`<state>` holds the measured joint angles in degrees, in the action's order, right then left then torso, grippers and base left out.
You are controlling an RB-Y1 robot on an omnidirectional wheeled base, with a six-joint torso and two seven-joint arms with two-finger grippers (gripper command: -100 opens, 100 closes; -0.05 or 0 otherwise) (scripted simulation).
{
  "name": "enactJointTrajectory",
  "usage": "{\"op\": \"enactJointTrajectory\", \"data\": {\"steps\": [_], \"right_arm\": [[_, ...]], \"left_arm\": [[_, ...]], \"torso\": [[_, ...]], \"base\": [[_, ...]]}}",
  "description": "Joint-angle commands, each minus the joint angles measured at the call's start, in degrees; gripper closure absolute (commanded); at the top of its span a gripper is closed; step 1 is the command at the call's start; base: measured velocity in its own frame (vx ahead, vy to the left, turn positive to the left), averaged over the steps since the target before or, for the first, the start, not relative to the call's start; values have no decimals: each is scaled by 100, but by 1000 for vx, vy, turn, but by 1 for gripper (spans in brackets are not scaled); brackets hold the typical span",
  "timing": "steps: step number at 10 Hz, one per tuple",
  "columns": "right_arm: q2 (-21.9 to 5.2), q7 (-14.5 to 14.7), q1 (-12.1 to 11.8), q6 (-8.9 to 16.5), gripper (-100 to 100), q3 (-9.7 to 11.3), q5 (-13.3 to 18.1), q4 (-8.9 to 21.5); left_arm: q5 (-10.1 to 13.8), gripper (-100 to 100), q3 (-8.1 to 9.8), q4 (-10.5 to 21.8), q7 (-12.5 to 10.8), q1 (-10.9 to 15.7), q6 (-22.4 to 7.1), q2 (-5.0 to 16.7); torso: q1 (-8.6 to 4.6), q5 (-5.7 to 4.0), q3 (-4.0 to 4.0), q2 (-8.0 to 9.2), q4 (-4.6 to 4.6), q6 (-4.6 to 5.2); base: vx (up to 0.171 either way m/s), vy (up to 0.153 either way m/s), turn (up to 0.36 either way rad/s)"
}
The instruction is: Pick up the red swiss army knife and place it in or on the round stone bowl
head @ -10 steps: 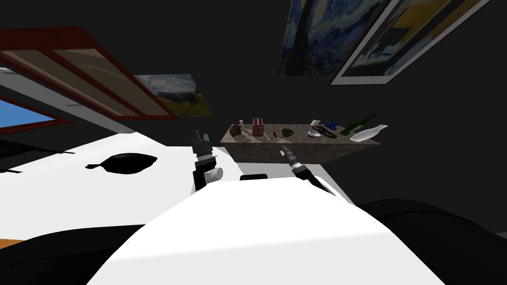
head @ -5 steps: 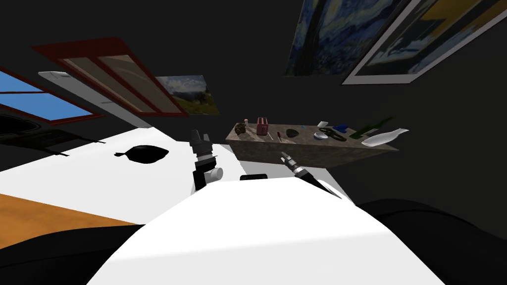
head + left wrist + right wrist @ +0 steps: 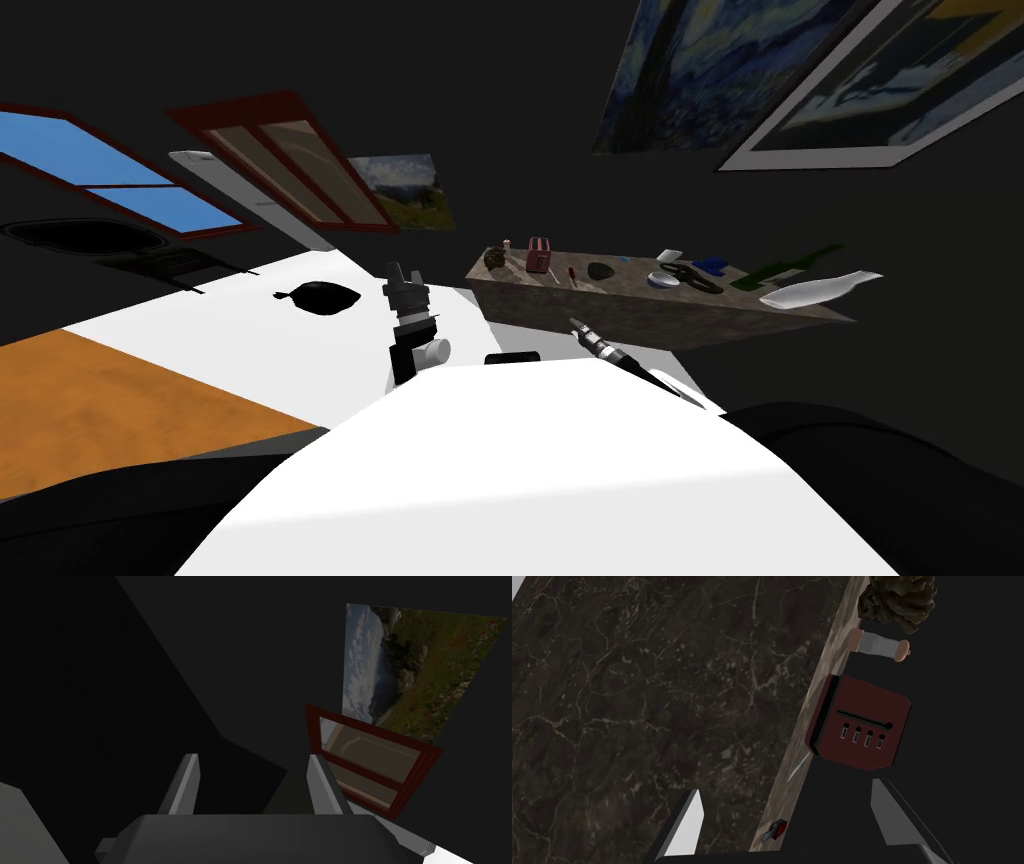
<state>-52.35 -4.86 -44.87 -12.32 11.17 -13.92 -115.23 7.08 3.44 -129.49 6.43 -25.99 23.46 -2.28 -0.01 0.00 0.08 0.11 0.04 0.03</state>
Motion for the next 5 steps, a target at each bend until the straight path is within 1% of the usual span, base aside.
{"op": "enactJointTrajectory", "data": {"steps": [1,2,3,4,5], "right_arm": [[-158,-18,-74,14,-100,-30,-30,-39],[-394,-69,-170,69,-100,73,-147,150],[-524,-69,-170,69,-100,73,-147,150],[-721,-117,-263,116,-100,178,-266,342],[-897,-117,-263,116,-100,178,-266,342]], "left_arm": [[0,0,0,0,0,0,0,0],[0,0,0,0,0,0,0,0],[0,0,-1,0,0,1,0,0],[0,0,0,0,0,0,0,0],[0,0,0,0,0,1,0,0]], "torso": [[0,0,0,0,0,0],[-3,-1,-2,-5,-1,1],[-3,-1,-4,-6,-2,-5],[-3,-1,-3,-6,-1,0],[-1,-1,-4,-6,-2,-4]], "base": [[-15,8,-22],[-22,17,238],[-21,12,123],[-20,25,213],[-16,19,133]]}}
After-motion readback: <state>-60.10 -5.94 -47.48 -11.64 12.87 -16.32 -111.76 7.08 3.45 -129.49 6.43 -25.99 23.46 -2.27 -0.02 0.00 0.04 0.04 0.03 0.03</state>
